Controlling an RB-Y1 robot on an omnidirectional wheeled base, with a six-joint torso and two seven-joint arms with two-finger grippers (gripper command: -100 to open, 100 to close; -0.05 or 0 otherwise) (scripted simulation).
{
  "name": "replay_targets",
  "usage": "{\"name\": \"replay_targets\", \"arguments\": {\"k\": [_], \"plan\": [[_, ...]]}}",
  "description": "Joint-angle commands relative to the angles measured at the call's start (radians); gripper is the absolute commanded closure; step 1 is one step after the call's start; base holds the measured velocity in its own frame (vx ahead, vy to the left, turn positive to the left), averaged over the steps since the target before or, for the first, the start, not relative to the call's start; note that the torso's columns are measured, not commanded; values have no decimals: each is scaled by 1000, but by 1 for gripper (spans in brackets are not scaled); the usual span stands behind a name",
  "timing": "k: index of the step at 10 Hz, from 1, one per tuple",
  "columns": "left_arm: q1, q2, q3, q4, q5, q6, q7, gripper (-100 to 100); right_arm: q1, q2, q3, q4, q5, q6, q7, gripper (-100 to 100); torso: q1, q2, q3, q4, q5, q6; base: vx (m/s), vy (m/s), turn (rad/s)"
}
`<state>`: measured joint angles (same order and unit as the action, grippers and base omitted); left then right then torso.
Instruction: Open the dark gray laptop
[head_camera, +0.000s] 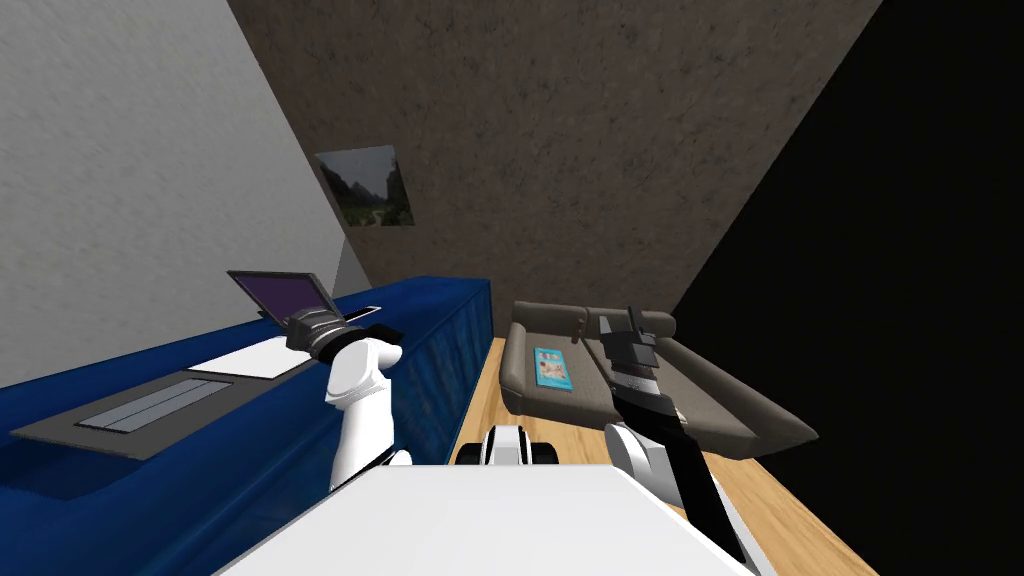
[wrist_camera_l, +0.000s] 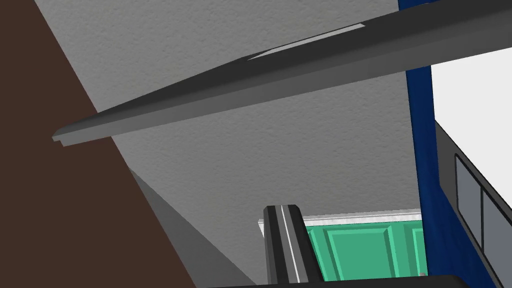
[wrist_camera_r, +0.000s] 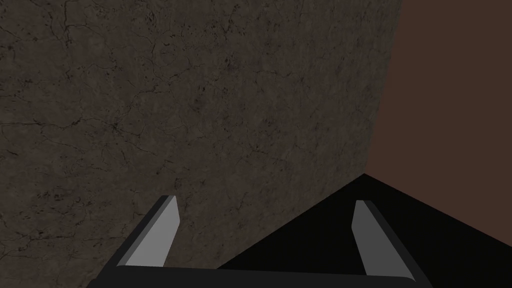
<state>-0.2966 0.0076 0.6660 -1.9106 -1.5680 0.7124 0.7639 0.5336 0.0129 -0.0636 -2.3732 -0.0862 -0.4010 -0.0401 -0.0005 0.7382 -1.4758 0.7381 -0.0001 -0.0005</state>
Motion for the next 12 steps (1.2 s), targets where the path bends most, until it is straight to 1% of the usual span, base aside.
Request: {"name": "replay_targets", "arguments": {"k": [1,2,3,4,5,6,7,10,12], "plan": [[-6,-17,23,-7,-66,24,55,100,0,0,0,0,0,0,0,0,0,0,0,0,0,1,-46,36,-107],[-10,-35,41,-16,-101,45,92,100,0,0,0,0,0,0,0,0,0,0,0,0,0,0,-48,40,-196],[-10,-35,41,-16,-118,45,100,100,0,0,0,0,0,0,0,0,1,0,0,0,0,1,-40,44,-118],[-14,-53,59,-26,-156,66,143,100,0,0,0,0,0,0,0,0,1,-1,0,0,0,0,-44,45,-204],[-14,-53,59,-26,-171,66,144,100,0,0,0,0,0,0,0,0,1,0,0,0,0,1,-38,40,-116],[-14,-53,56,-29,-157,63,133,100,0,0,0,0,0,0,0,0,0,-1,0,0,0,0,-15,16,-8],[-15,-14,56,-27,-158,64,129,-100,0,0,0,0,0,0,0,0,-1,-2,-1,0,0,0,0,0,0],[-18,64,54,-18,-153,61,110,-100,0,0,0,0,0,0,0,0,0,-1,-1,0,0,1,6,-5,6],[-21,101,53,-10,-149,59,92,-100,0,0,0,0,0,0,0,0,0,0,0,0,0,1,13,-10,10]]}}
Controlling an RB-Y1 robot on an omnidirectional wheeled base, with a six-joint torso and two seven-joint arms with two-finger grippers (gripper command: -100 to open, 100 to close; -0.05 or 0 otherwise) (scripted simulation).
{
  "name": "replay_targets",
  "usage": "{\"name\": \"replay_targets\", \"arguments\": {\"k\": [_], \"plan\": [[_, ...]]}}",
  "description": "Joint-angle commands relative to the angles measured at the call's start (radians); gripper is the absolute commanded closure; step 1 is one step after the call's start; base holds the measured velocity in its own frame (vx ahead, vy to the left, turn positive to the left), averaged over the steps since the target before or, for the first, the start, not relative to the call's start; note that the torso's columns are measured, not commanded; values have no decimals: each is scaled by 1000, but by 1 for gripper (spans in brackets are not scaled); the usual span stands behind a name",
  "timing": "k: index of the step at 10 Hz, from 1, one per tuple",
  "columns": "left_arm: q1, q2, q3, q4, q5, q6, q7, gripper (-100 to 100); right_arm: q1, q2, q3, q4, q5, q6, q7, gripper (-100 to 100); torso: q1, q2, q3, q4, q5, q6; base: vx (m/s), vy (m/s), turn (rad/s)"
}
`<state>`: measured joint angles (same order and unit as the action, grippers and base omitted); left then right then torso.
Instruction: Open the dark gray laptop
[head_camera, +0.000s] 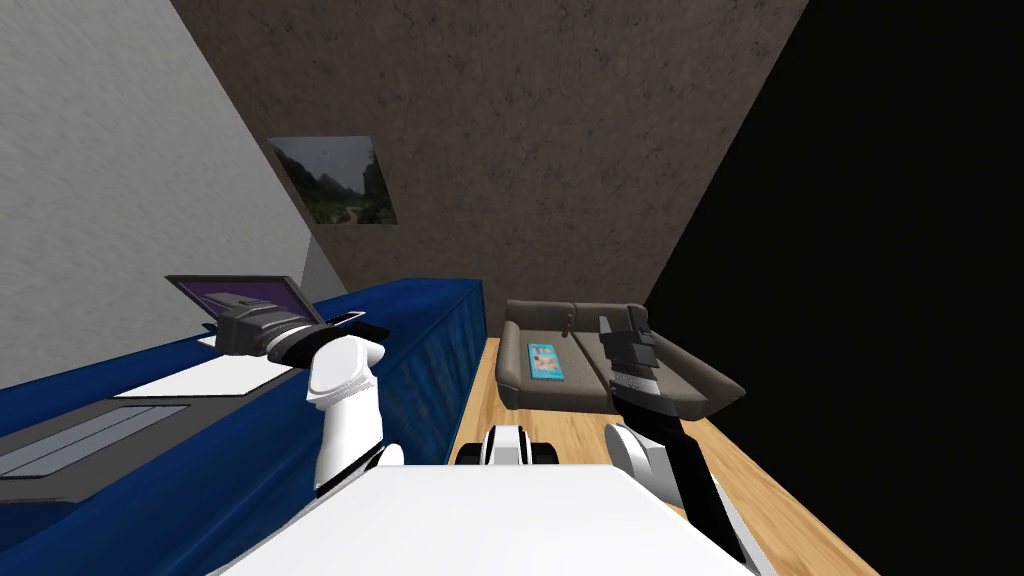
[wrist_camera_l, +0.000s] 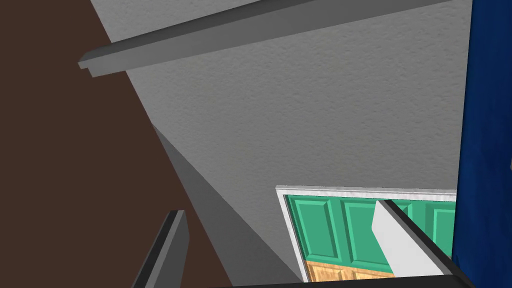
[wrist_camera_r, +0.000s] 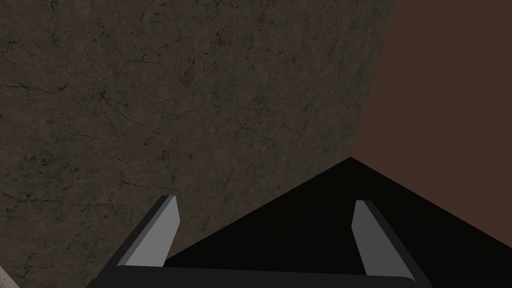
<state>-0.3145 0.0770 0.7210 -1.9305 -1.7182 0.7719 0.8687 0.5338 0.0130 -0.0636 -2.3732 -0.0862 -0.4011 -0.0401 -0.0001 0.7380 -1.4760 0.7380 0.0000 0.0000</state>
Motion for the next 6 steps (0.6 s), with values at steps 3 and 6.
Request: {"name": "replay_targets", "arguments": {"k": [3,6], "plan": [[-14,80,-7,39,15,-8,-79,-100,0,0,0,0,0,0,0,0,0,0,0,0,0,0,21,-18,25],[-24,81,-10,61,24,-13,-130,-100,0,0,0,0,0,0,0,0,0,0,0,0,0,0,25,-19,20]]}}
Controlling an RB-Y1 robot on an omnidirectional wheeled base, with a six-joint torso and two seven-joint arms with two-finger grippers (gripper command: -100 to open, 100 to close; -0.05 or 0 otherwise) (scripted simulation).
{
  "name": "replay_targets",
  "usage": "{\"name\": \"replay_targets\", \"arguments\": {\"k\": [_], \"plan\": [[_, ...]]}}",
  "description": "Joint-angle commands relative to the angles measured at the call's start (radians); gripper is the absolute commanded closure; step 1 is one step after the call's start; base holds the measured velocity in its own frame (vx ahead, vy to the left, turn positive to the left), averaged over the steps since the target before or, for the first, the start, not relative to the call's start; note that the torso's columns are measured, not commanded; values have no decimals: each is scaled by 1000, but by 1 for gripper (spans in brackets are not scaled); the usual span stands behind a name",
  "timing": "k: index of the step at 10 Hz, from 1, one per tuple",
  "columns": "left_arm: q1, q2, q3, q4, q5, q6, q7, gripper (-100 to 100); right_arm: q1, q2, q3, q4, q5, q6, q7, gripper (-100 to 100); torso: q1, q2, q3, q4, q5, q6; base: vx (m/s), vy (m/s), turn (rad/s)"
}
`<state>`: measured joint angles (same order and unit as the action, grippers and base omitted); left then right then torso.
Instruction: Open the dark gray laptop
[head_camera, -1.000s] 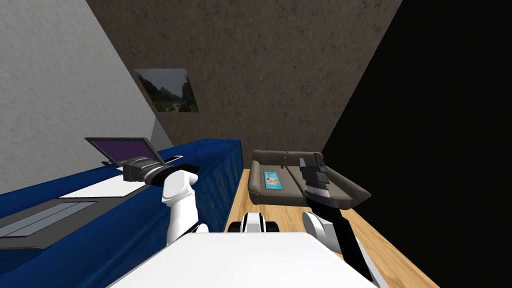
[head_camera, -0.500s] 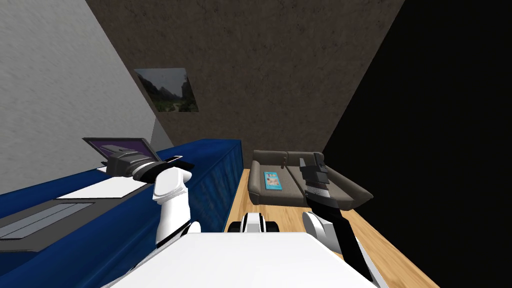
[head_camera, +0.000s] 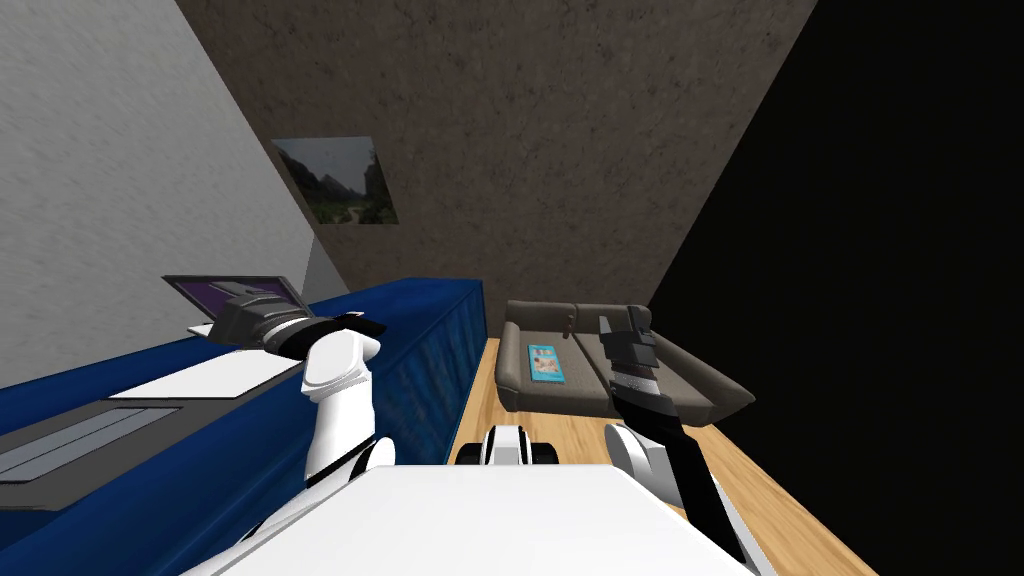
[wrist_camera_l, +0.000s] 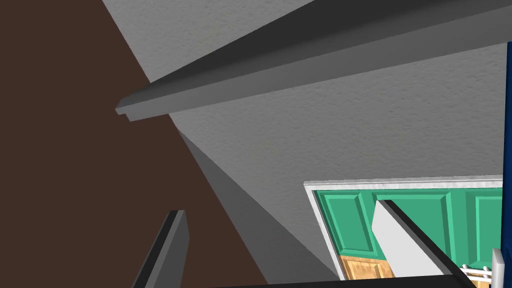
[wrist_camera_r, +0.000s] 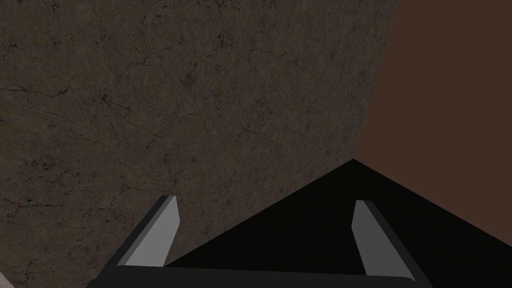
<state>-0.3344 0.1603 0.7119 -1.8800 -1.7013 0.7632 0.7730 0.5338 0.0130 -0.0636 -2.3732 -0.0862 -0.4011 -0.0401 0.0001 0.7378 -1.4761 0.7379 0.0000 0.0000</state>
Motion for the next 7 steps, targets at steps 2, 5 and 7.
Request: {"name": "replay_targets", "arguments": {"k": [2,5,7], "plan": [[-10,-11,-3,24,13,-7,-69,-100,0,0,0,0,0,0,0,0,0,0,0,0,0,0,28,-21,21],[-20,-19,-6,46,21,-12,-124,-100,0,0,0,0,0,0,0,0,0,0,0,0,0,0,21,-19,19],[-29,-21,-8,62,27,-16,-168,-100,0,0,0,0,0,0,0,0,0,0,0,0,0,0,27,-20,28]]}}
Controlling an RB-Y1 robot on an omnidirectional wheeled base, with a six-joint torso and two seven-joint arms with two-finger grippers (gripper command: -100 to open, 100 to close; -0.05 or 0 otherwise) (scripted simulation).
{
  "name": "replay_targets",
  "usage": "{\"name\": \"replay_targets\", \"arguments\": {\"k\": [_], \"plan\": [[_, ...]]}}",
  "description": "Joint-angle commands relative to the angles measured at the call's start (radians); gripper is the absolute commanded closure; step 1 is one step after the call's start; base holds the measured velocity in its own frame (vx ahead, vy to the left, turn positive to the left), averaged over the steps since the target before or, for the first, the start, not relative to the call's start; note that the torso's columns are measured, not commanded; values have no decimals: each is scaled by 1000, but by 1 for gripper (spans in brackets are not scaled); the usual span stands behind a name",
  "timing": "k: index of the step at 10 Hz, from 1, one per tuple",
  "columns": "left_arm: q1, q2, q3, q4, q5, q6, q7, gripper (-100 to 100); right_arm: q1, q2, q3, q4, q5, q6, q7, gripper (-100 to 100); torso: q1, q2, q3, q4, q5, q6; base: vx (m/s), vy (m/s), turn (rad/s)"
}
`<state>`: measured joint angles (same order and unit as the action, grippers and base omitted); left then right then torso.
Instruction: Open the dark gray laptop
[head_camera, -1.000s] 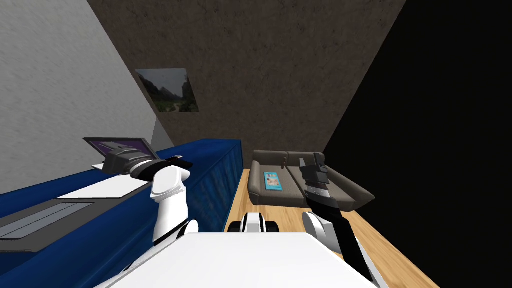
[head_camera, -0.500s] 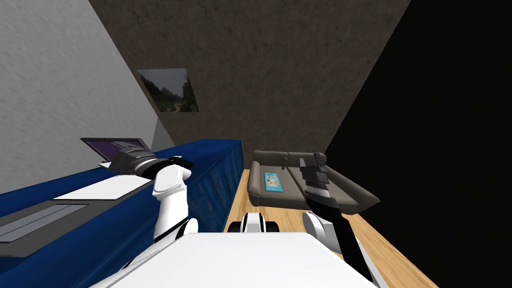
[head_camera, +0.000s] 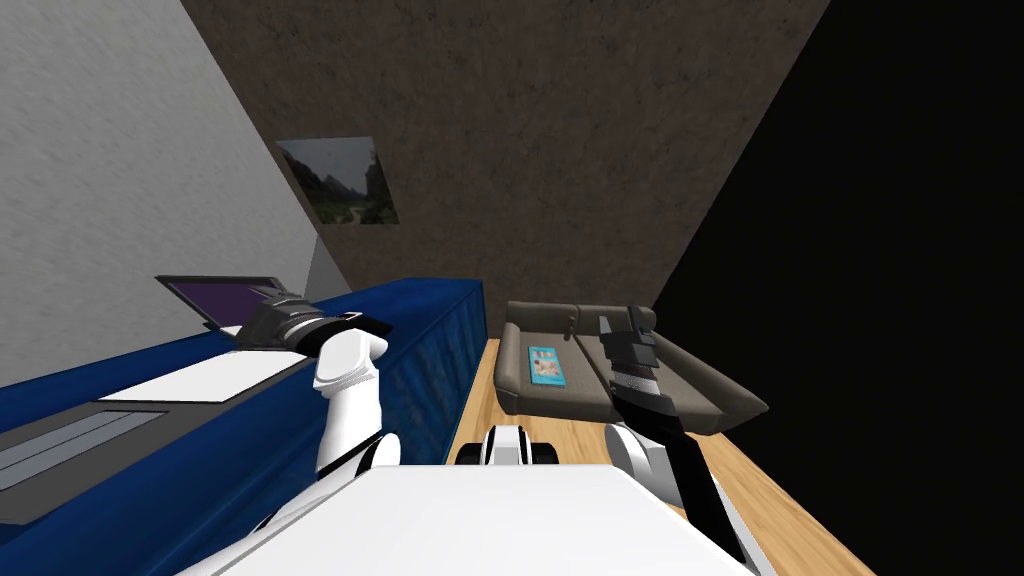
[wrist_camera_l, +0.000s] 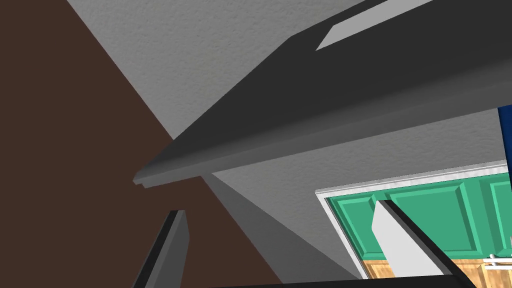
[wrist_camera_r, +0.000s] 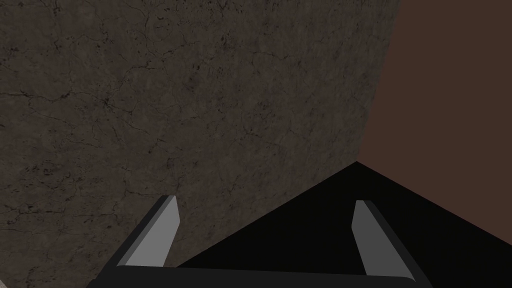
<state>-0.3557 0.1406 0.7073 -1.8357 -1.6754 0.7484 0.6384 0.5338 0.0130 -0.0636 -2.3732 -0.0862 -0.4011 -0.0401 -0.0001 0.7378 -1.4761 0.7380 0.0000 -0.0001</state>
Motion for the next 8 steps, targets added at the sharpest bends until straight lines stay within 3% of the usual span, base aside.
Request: {"name": "replay_targets", "arguments": {"k": [1,4,7,8], "plan": [[-12,-7,-4,26,3,-3,-57,-100,0,0,0,0,0,0,0,0,0,0,0,0,0,0,28,-23,32],[-22,-51,-6,43,9,-6,-109,-100,0,0,0,0,0,0,0,0,0,0,0,0,0,0,25,-21,20],[-27,-112,-6,51,11,-7,-132,-100,0,0,0,0,0,0,0,0,0,1,0,0,0,0,14,-14,10],[-27,-103,-5,43,15,-9,-135,-100,0,0,0,0,0,0,0,0,0,1,0,0,0,0,0,0,0]]}}
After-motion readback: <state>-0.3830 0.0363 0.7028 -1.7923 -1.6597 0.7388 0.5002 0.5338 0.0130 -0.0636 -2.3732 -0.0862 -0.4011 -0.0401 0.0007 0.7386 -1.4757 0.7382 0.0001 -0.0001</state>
